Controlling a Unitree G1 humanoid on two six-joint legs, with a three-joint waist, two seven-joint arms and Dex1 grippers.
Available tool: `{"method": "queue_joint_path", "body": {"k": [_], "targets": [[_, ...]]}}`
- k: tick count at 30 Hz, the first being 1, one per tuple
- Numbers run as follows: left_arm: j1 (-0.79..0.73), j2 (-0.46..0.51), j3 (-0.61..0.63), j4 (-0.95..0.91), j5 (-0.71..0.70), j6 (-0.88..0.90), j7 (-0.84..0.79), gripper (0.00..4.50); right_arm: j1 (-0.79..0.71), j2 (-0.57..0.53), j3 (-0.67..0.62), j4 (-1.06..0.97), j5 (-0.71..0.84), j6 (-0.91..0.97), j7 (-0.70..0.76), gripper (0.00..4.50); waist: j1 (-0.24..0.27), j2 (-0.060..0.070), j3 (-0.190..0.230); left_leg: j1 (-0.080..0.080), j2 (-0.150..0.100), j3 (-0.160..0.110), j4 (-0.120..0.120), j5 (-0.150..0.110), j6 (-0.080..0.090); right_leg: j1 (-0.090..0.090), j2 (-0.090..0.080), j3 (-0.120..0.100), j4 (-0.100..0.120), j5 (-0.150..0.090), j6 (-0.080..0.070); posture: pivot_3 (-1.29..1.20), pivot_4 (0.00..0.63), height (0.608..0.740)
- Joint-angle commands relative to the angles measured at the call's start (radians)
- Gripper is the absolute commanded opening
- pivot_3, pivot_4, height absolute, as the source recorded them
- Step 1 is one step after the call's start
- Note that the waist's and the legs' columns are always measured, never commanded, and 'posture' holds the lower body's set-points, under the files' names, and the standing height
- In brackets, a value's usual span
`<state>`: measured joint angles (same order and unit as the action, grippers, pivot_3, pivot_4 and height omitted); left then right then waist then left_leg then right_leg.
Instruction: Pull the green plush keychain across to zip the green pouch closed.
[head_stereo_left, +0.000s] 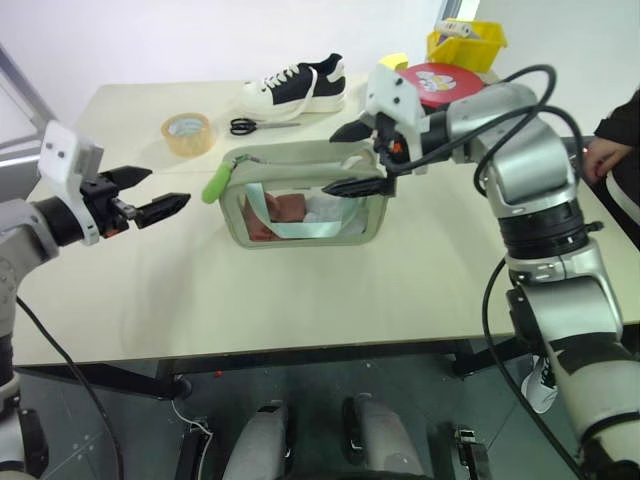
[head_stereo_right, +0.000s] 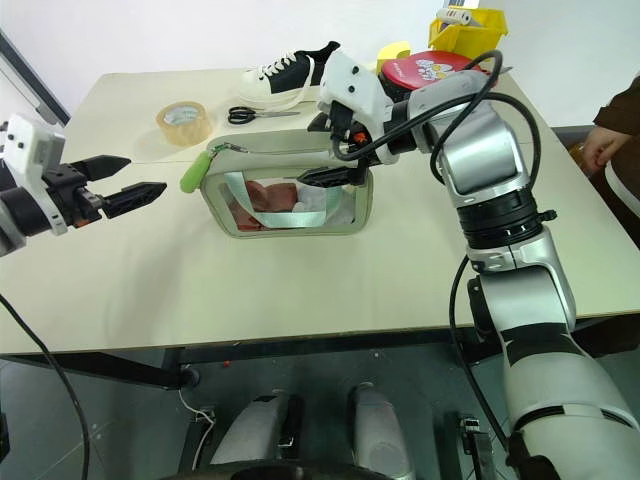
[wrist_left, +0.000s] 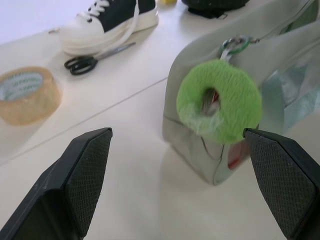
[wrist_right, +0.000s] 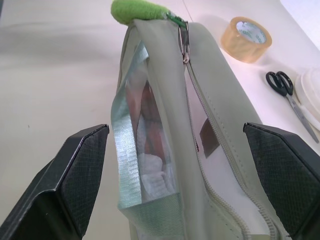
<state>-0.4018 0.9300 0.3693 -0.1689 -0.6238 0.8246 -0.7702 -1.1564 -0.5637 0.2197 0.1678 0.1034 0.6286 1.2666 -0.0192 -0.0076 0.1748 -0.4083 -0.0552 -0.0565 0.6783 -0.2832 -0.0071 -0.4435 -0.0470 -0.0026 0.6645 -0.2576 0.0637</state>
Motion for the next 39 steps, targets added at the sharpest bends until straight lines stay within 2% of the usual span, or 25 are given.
{"method": "queue_joint_path", "body": {"k": [1, 5, 10, 13, 19, 20, 35, 37, 39], "targets": [[-0.015, 0.0, 0.008, -0.024, -0.007, -0.024, -0.006, 4.5, 0.058, -0.098, -0.034, -0.064, 0.015, -0.017, 0.028, 4.47, 0.012, 0.0, 0.0, 0.0, 0.0, 0.0, 0.0, 0.0, 0.0, 0.0, 0.0, 0.0, 0.0, 0.0, 0.0, 0.0, 0.15, 0.74], [-0.037, 0.004, -0.008, -0.013, -0.005, -0.028, -0.018, 4.5, 0.122, -0.163, -0.032, -0.093, 0.016, -0.029, 0.013, 4.47, 0.016, 0.0, 0.0, 0.0, 0.0, 0.0, 0.001, -0.001, 0.002, 0.002, -0.001, 0.0, -0.002, 0.0, 0.0, 0.0, 0.15, 0.74], [-0.078, -0.009, -0.053, 0.01, 0.006, -0.039, -0.035, 4.5, 0.146, -0.164, -0.037, -0.107, 0.03, -0.009, -0.028, 4.47, 0.003, 0.0, 0.0, 0.0, 0.0, 0.0, 0.0, -0.001, 0.002, 0.001, 0.0, 0.0, 0.0, 0.0, 0.0, 0.0, 0.15, 0.74], [-0.106, -0.034, -0.099, 0.016, 0.014, -0.05, -0.04, 4.5, 0.154, -0.143, -0.03, -0.093, 0.033, -0.016, -0.06, 3.6, 0.006, 0.0, 0.0, 0.0, 0.0, 0.0, 0.0, -0.001, 0.002, 0.001, 0.0, 0.0, 0.0, 0.0, 0.0, 0.0, 0.15, 0.74], [-0.127, -0.062, -0.142, 0.028, 0.034, -0.071, -0.042, 4.5, 0.167, -0.119, -0.017, -0.073, 0.022, -0.045, -0.108, 0.44, 0.007, 0.0, 0.0, 0.0, 0.0, 0.0, 0.0, -0.001, 0.002, 0.001, 0.0, 0.0, -0.001, 0.0, 0.0, 0.0, 0.15, 0.74], [-0.127, -0.067, -0.148, 0.031, 0.038, -0.076, -0.042, 4.5, 0.17, -0.119, -0.013, -0.073, 0.018, -0.052, -0.114, 0.05, 0.007, 0.0, 0.0, 0.0, 0.0, 0.0, 0.0, -0.001, 0.002, 0.001, 0.0, 0.0, -0.001, 0.0, 0.0, 0.0, 0.15, 0.74], [-0.206, -0.146, -0.238, 0.149, 0.139, -0.178, -0.037, 4.5, 0.171, -0.109, -0.007, -0.071, 0.023, -0.071, -0.131, 0.05, 0.007, 0.0, 0.0, 0.0, 0.0, 0.0, 0.001, -0.001, 0.002, 0.001, 0.0, 0.0, 0.0, 0.0, 0.0, 0.0, 0.15, 0.74], [-0.225, -0.165, -0.224, 0.164, 0.135, -0.175, -0.027, 3.97, 0.169, -0.106, -0.008, -0.071, 0.023, -0.071, -0.135, 0.0, 0.006, 0.0, 0.0, 0.0, 0.0, 0.0, 0.001, -0.001, 0.002, 0.001, 0.0, 0.0, 0.0, 0.0, 0.0, 0.0, 0.15, 0.74], [-0.242, -0.178, -0.202, 0.17, 0.118, -0.163, -0.018, 3.22, 0.169, -0.103, -0.01, -0.071, 0.023, -0.071, -0.142, 0.0, 0.006, 0.0, 0.0, 0.0, 0.0, 0.0, 0.001, -0.001, 0.002, 0.001, 0.0, 0.0, 0.0, 0.0, 0.0, 0.0, 0.15, 0.74]]}}
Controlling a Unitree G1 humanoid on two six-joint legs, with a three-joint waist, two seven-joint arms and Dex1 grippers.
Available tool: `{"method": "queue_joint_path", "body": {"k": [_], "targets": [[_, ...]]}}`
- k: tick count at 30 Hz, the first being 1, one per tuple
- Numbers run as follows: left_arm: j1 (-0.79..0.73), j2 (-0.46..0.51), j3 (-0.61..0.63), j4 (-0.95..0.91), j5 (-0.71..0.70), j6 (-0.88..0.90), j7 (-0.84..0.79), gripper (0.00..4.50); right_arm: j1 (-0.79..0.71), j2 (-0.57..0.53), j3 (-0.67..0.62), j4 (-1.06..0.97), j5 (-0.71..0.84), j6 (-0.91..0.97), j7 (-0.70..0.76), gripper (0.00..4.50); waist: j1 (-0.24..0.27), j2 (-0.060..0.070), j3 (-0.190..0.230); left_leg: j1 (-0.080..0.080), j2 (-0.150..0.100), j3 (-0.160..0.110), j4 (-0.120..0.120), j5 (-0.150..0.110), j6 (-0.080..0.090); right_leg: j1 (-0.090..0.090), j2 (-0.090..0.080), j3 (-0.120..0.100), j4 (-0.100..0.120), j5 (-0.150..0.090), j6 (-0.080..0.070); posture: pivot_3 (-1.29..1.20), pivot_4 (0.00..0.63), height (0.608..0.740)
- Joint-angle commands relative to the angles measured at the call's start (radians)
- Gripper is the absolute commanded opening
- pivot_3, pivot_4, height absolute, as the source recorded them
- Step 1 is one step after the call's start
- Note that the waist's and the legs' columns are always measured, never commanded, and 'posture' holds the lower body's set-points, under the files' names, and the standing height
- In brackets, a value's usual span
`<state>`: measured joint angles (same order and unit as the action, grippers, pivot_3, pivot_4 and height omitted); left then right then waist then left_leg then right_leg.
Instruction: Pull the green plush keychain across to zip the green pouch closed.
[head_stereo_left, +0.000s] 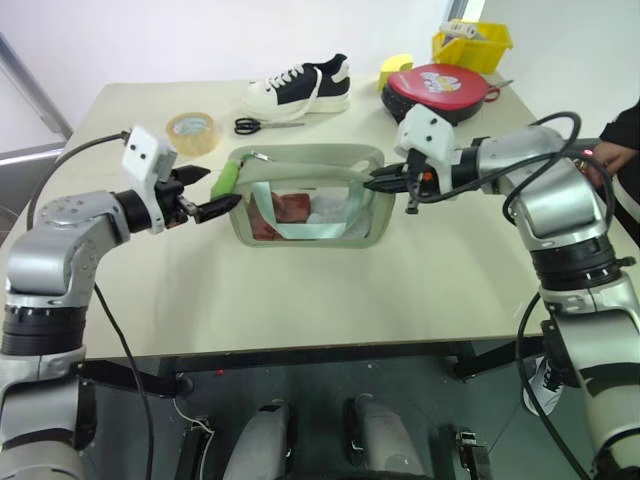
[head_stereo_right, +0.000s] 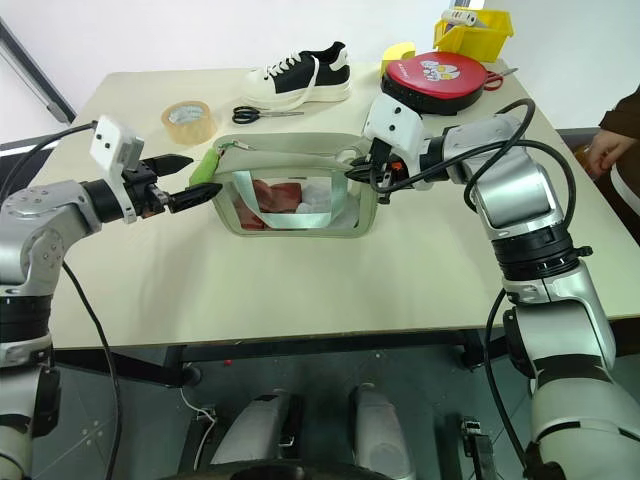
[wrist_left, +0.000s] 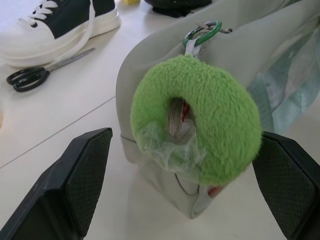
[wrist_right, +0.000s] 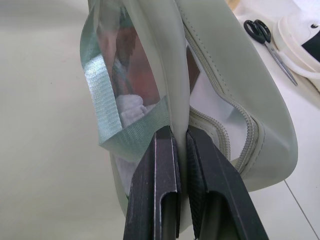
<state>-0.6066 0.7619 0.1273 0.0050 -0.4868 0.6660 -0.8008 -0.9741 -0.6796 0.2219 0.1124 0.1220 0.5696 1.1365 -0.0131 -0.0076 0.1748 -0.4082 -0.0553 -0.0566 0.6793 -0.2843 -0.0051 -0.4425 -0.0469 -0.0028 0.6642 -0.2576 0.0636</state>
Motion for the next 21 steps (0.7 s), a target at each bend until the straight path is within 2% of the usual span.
{"method": "queue_joint_path", "body": {"k": [1, 6, 7, 13, 18, 21], "targets": [[-0.044, -0.01, 0.047, -0.005, -0.024, 0.001, 0.009, 2.67, -0.016, 0.014, -0.012, -0.012, 0.004, -0.013, -0.014, 0.0, 0.0, 0.0, 0.0, 0.0, 0.0, 0.0, 0.0, 0.0, 0.0, 0.0, 0.0, 0.0, 0.0, 0.0, 0.0, 0.0, 0.15, 0.74], [-0.057, 0.016, 0.077, -0.021, -0.067, 0.05, -0.017, 0.13, -0.021, 0.017, -0.013, 0.0, -0.002, -0.021, -0.019, 0.0, 0.0, 0.0, 0.0, 0.0, 0.0, 0.0, 0.0, 0.0, 0.0, 0.0, 0.0, 0.0, 0.0, 0.0, 0.0, 0.0, 0.15, 0.74], [-0.075, 0.011, 0.091, -0.013, -0.086, 0.073, -0.007, 0.02, -0.023, 0.017, -0.014, 0.005, -0.004, -0.025, -0.021, 0.0, 0.0, 0.0, 0.0, 0.0, 0.0, 0.0, 0.0, 0.0, 0.0, 0.0, 0.0, 0.0, 0.0, 0.0, 0.0, 0.0, 0.15, 0.74], [-0.17, -0.032, 0.114, -0.047, -0.192, 0.166, 0.003, 0.02, -0.032, 0.021, -0.01, 0.022, -0.009, -0.045, -0.021, 0.0, 0.001, 0.0, 0.0, 0.0, 0.0, 0.0, 0.002, 0.0, 0.0, 0.001, 0.0, 0.0, 0.0, 0.0, 0.0, 0.0, 0.15, 0.74], [-0.204, -0.087, 0.021, -0.061, -0.143, 0.131, 0.009, 0.02, -0.035, 0.033, -0.009, 0.025, -0.011, -0.049, -0.024, 0.0, 0.001, 0.0, 0.0, 0.0, 0.0, 0.0, 0.002, 0.002, -0.004, 0.0, 0.0, 0.0, 0.0, 0.0, 0.0, 0.0, 0.15, 0.74], [-0.2, -0.115, -0.07, -0.045, -0.057, 0.056, 0.002, 0.02, -0.031, 0.034, -0.011, 0.022, -0.011, -0.047, -0.025, 0.0, 0.0, 0.0, 0.0, 0.0, 0.0, 0.0, 0.002, 0.002, -0.004, 0.0, 0.0, 0.0, 0.001, 0.0, 0.0, 0.0, 0.15, 0.74]]}}
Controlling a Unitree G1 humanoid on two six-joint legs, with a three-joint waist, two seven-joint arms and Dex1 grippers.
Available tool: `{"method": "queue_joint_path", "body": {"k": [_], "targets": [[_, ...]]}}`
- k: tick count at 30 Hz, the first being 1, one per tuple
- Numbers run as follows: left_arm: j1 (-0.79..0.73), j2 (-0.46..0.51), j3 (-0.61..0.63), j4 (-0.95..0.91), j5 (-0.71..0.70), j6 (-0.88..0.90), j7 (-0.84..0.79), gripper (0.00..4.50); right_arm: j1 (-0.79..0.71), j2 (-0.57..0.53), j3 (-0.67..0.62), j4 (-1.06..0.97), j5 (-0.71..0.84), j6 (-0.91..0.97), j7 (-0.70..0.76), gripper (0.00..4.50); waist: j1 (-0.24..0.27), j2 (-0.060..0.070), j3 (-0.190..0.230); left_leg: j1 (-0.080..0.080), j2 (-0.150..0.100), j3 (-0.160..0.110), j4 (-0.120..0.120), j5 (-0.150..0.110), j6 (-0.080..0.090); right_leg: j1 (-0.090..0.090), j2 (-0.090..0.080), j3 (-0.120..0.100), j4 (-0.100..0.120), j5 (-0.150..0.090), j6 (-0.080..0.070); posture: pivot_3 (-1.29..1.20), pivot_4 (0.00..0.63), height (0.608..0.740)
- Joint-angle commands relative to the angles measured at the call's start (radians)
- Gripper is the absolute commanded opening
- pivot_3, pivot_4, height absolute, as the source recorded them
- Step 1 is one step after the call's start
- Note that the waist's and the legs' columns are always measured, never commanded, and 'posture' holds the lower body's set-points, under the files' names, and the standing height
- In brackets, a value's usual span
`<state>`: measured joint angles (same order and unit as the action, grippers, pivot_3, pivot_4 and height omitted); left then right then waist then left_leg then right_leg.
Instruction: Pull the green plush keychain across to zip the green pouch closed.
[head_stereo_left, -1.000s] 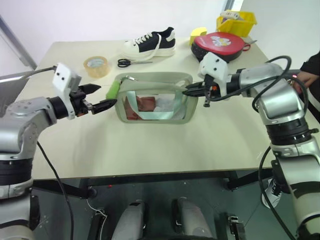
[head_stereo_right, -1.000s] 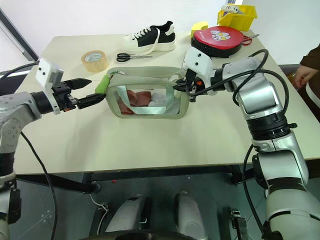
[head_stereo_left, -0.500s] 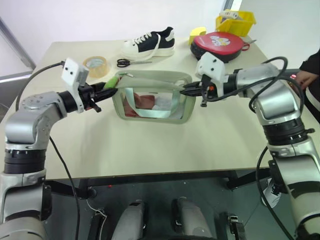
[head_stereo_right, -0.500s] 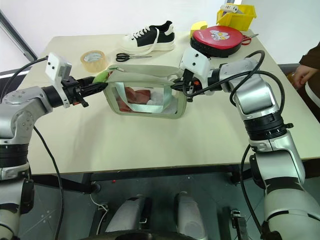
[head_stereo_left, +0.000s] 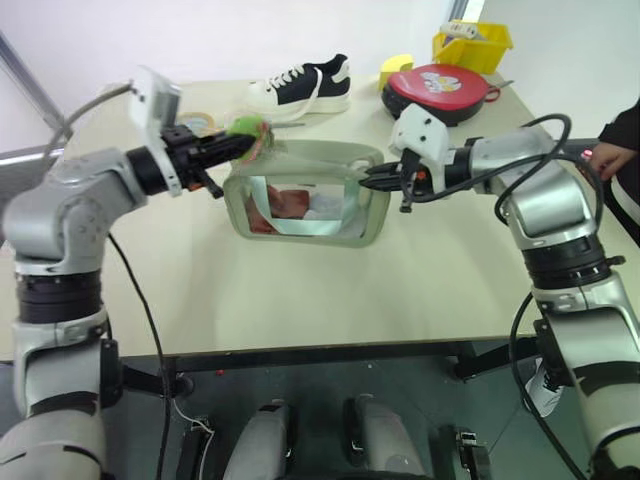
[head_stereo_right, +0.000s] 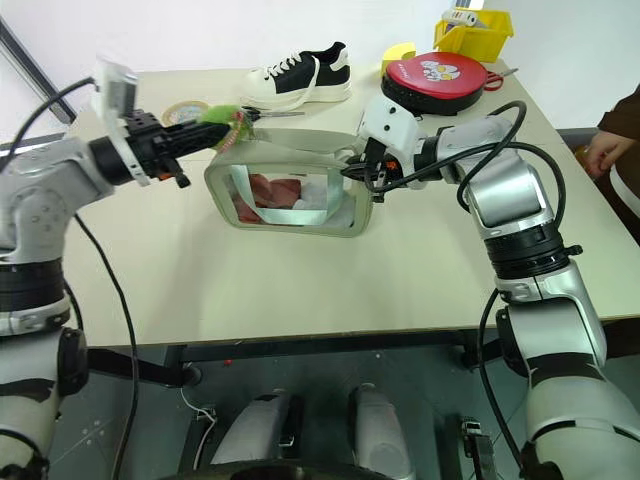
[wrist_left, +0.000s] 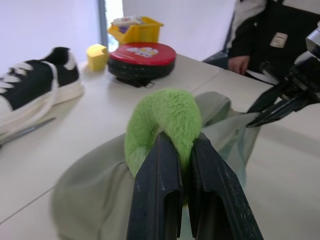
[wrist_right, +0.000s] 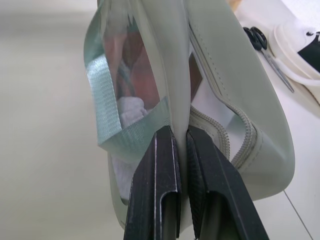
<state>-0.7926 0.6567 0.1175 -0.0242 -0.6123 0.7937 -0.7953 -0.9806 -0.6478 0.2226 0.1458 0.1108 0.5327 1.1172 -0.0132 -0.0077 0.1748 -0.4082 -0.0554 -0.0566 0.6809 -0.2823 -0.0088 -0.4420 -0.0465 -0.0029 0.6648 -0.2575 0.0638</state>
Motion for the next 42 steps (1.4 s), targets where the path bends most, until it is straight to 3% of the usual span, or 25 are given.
{"method": "queue_joint_path", "body": {"k": [1, 5, 8, 13, 26, 30, 35, 41, 42], "targets": [[-0.014, -0.015, -0.077, -0.01, 0.086, -0.089, -0.005, 0.02, -0.024, 0.003, -0.012, -0.012, 0.0, -0.01, -0.006, 0.0, 0.001, 0.0, 0.0, 0.0, 0.0, 0.0, 0.0, 0.0, 0.0, 0.0, 0.0, 0.0, 0.0, 0.0, 0.0, 0.0, 0.15, 0.74], [-0.031, -0.047, -0.102, 0.031, 0.128, -0.132, 0.002, 0.02, -0.015, 0.0, -0.014, -0.023, 0.002, -0.005, -0.008, 0.0, 0.001, 0.0, 0.0, 0.0, 0.0, 0.0, 0.0, 0.0, 0.0, 0.0, 0.0, 0.0, 0.0, 0.0, 0.0, 0.0, 0.15, 0.74], [-0.041, -0.046, -0.087, 0.044, 0.127, -0.136, -0.018, 1.02, -0.01, -0.001, -0.016, -0.031, 0.004, 0.0, -0.01, 0.0, 0.001, 0.0, 0.0, 0.0, 0.0, 0.0, 0.0, 0.0, 0.0, 0.0, 0.0, 0.0, 0.0, 0.0, 0.0, 0.0, 0.15, 0.74], [-0.055, -0.021, -0.08, 0.037, 0.125, -0.112, -0.04, 3.45, -0.003, -0.003, -0.017, -0.039, 0.007, 0.007, -0.014, 0.0, 0.0, 0.0, 0.0, 0.0, 0.0, 0.0, 0.0, 0.0, 0.0, 0.0, 0.0, 0.0, 0.0, 0.0, 0.0, 0.0, 0.15, 0.74], [0.061, 0.172, 0.012, -0.012, 0.077, -0.038, -0.141, 3.45, 0.0, -0.002, -0.019, -0.039, 0.012, 0.012, -0.016, 0.0, 0.0, 0.0, 0.0, 0.0, 0.0, 0.0, 0.0, -0.001, 0.001, 0.0, 0.0, 0.0, 0.0, 0.0, 0.0, 0.0, 0.15, 0.74], [0.111, 0.148, -0.028, 0.03, 0.14, -0.118, -0.125, 3.45, -0.004, 0.002, -0.015, -0.032, 0.012, 0.01, -0.014, 0.0, 0.001, 0.0, 0.0, 0.0, 0.0, 0.0, 0.0, -0.001, 0.002, 0.0, 0.0, 0.0, 0.0, 0.0, 0.0, 0.0, 0.15, 0.74], [0.088, 0.07, -0.058, 0.136, 0.21, -0.206, -0.078, 3.45, -0.009, 0.002, -0.012, -0.028, 0.01, 0.009, -0.008, 0.0, 0.003, 0.0, 0.0, 0.0, 0.0, 0.0, 0.001, -0.002, 0.003, 0.0, 0.0, 0.0, 0.0, 0.0, 0.0, 0.0, 0.15, 0.74], [0.078, 0.047, -0.067, 0.173, 0.236, -0.243, -0.092, 3.45, -0.007, -0.002, -0.01, -0.035, 0.01, 0.016, -0.006, 0.0, 0.001, 0.0, 0.0, 0.0, 0.0, 0.0, 0.0, -0.002, 0.003, 0.0, 0.0, 0.0, 0.0, 0.0, 0.0, 0.0, 0.15, 0.74], [0.08, 0.046, -0.064, 0.172, 0.233, -0.241, -0.096, 3.22, -0.006, -0.002, -0.01, -0.037, 0.01, 0.018, -0.006, 0.0, 0.001, 0.0, 0.0, 0.0, 0.0, 0.0, 0.0, -0.002, 0.003, 0.0, 0.0, 0.0, 0.0, 0.0, 0.0, 0.0, 0.15, 0.74]]}}
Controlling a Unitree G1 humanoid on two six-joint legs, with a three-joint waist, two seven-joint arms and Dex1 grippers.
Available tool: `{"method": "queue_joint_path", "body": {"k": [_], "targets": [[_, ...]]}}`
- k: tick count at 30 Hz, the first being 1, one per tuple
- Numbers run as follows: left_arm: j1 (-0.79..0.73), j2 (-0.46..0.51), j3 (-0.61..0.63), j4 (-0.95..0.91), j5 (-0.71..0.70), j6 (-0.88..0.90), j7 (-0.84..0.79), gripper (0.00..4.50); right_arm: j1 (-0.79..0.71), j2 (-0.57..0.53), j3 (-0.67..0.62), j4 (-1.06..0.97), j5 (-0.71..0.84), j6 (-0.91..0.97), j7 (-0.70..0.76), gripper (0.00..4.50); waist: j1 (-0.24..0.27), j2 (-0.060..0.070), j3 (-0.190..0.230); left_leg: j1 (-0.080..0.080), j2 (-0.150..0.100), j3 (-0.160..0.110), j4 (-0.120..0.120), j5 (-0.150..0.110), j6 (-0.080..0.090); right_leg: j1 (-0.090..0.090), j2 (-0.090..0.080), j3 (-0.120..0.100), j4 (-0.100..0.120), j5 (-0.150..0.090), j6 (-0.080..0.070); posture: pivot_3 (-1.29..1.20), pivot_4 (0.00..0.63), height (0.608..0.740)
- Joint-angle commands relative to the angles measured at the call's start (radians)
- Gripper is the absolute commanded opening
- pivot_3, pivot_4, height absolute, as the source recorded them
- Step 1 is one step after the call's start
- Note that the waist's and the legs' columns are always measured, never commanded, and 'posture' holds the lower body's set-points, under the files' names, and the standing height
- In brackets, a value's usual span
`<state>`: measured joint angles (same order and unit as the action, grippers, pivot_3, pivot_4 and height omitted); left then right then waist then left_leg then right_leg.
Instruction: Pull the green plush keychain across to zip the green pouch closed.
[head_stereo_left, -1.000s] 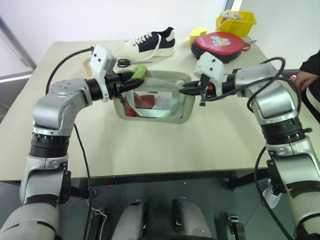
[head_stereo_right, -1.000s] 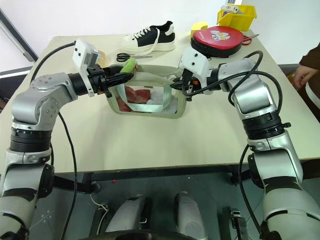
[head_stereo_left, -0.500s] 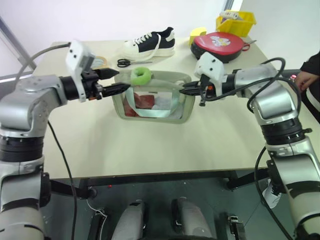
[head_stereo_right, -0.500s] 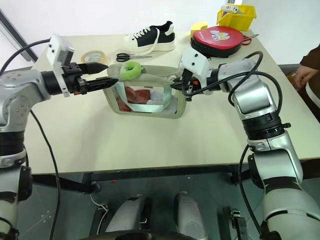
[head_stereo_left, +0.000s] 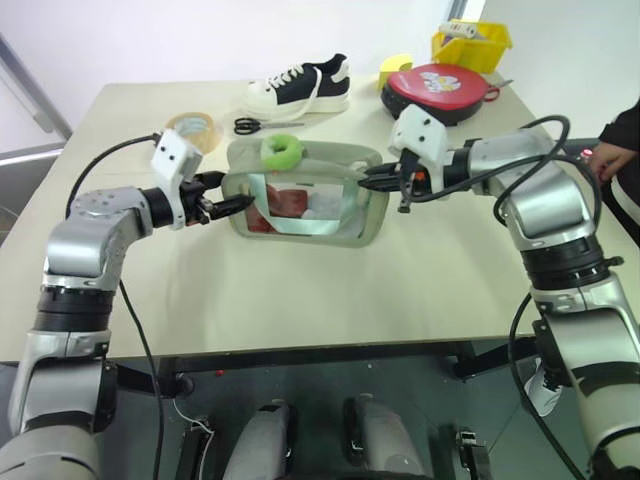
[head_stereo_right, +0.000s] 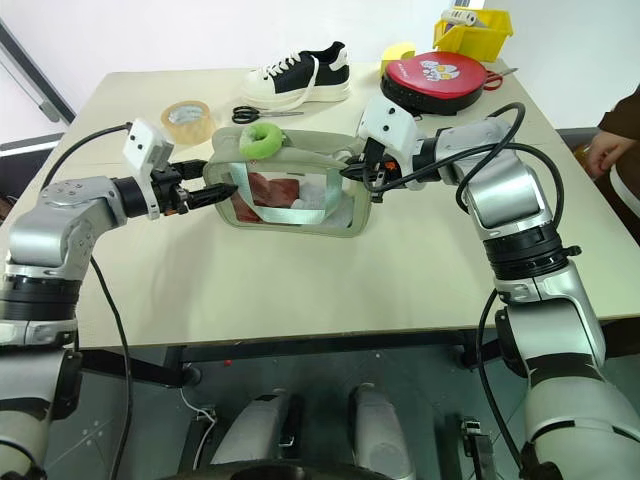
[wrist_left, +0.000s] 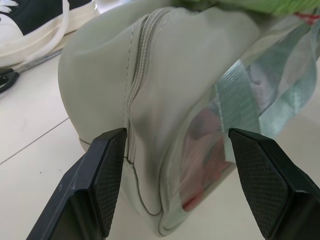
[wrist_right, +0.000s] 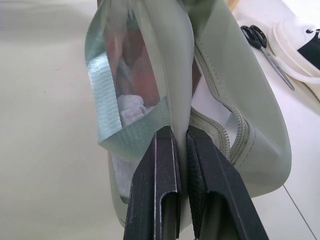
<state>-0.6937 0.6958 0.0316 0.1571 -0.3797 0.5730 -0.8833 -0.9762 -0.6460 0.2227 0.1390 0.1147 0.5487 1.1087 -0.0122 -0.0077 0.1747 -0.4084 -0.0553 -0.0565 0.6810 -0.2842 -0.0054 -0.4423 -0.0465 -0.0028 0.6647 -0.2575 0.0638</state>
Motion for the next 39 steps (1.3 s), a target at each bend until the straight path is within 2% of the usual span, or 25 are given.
{"method": "queue_joint_path", "body": {"k": [1, 3, 4, 7, 15, 18, 24, 25, 29, 34, 39], "targets": [[-0.012, 0.008, 0.022, -0.02, -0.004, -0.018, -0.016, 2.93, -0.009, -0.006, -0.011, -0.034, 0.006, 0.004, 0.002, 0.0, 0.0, 0.0, 0.0, 0.0, 0.0, 0.0, 0.0, 0.0, 0.0, 0.0, 0.0, 0.0, 0.0, 0.0, 0.0, 0.0, 0.15, 0.74], [-0.004, 0.007, 0.025, -0.036, -0.012, -0.011, -0.021, 2.19, -0.006, -0.009, -0.012, -0.038, 0.006, 0.006, 0.003, 0.0, 0.0, 0.0, 0.0, 0.0, 0.0, 0.0, 0.0, 0.0, 0.0, 0.0, 0.0, 0.0, 0.0, 0.0, 0.0, 0.0, 0.15, 0.74], [-0.002, 0.005, 0.029, -0.043, -0.018, -0.004, -0.022, 1.55, -0.006, -0.009, -0.012, -0.039, 0.006, 0.007, 0.003, 0.0, 0.0, 0.0, 0.0, 0.0, 0.0, 0.0, 0.0, 0.0, 0.0, 0.0, 0.0, 0.0, 0.0, 0.0, 0.0, 0.0, 0.15, 0.74], [0.003, 0.008, 0.03, -0.058, -0.021, 0.005, -0.024, 0.07, -0.004, -0.011, -0.013, -0.043, 0.006, 0.008, 0.003, 0.0, 0.001, 0.0, 0.0, 0.0, 0.0, 0.0, 0.0, 0.0, 0.0, 0.0, 0.0, 0.0, 0.0, 0.0, 0.0, 0.0, 0.15, 0.74], [0.02, -0.003, 0.021, -0.05, -0.001, 0.001, 0.001, 0.02, -0.012, -0.006, -0.01, -0.035, 0.006, 0.003, 0.008, 0.0, 0.001, 0.0, 0.0, 0.0, 0.0, 0.0, 0.0, 0.0, 0.0, 0.0, 0.0, 0.0, 0.0, 0.0, 0.0, 0.0, 0.15, 0.74], [0.037, -0.007, 0.013, -0.063, 0.002, 0.0, 0.004, 0.0, -0.017, -0.013, -0.007, -0.034, 0.006, -0.002, 0.022, 1.13, 0.002, 0.0, 0.0, 0.0, 0.0, 0.0, 0.0, 0.0, 0.0, 0.0, 0.0, 0.0, 0.0, 0.0, 0.0, 0.0, 0.15, 0.74], [0.053, -0.004, 0.016, -0.09, -0.002, 0.009, 0.007, 0.0, -0.093, -0.026, 0.001, 0.023, -0.049, -0.212, 0.048, 4.28, 0.001, 0.0, 0.0, 0.0, 0.0, 0.0, 0.0, 0.0, 0.0, 0.0, 0.0, 0.0, 0.0, 0.0, 0.0, 0.0, 0.15, 0.74], [0.055, -0.004, 0.017, -0.094, -0.002, 0.011, 0.007, 0.0, -0.121, -0.009, -0.005, 0.029, -0.043, -0.223, 0.042, 4.41, 0.0, 0.0, 0.0, 0.0, 0.0, 0.0, 0.0, 0.0, 0.0, 0.0, 0.0, 0.0, 0.0, 0.0, 0.0, 0.0, 0.15, 0.74], [0.054, -0.002, 0.02, -0.105, -0.004, 0.018, 0.006, 0.0, -0.179, 0.065, -0.006, 0.035, -0.054, -0.278, -0.02, 4.41, 0.0, 0.0, 0.0, 0.0, 0.0, 0.0, 0.0, 0.0, -0.001, 0.0, 0.0, 0.0, 0.0, 0.0, 0.0, 0.0, 0.15, 0.74], [0.044, -0.009, 0.02, -0.099, 0.0, 0.015, 0.009, 0.0, -0.101, 0.2, 0.069, -0.053, -0.075, -0.316, -0.076, 4.41, 0.001, -0.001, 0.0, 0.0, 0.0, 0.0, 0.0, 0.002, -0.003, 0.0, 0.0, 0.0, 0.0, 0.0, 0.0, 0.0, 0.15, 0.74], [0.043, -0.011, 0.018, -0.105, -0.003, 0.018, 0.005, 0.0, -0.088, 0.28, 0.136, 0.049, -0.173, -0.418, -0.161, 4.41, 0.001, -0.001, 0.0, 0.0, 0.0, 0.0, 0.001, 0.002, -0.004, 0.0, 0.0, 0.0, 0.0, 0.0, 0.0, 0.0, 0.15, 0.74]]}}
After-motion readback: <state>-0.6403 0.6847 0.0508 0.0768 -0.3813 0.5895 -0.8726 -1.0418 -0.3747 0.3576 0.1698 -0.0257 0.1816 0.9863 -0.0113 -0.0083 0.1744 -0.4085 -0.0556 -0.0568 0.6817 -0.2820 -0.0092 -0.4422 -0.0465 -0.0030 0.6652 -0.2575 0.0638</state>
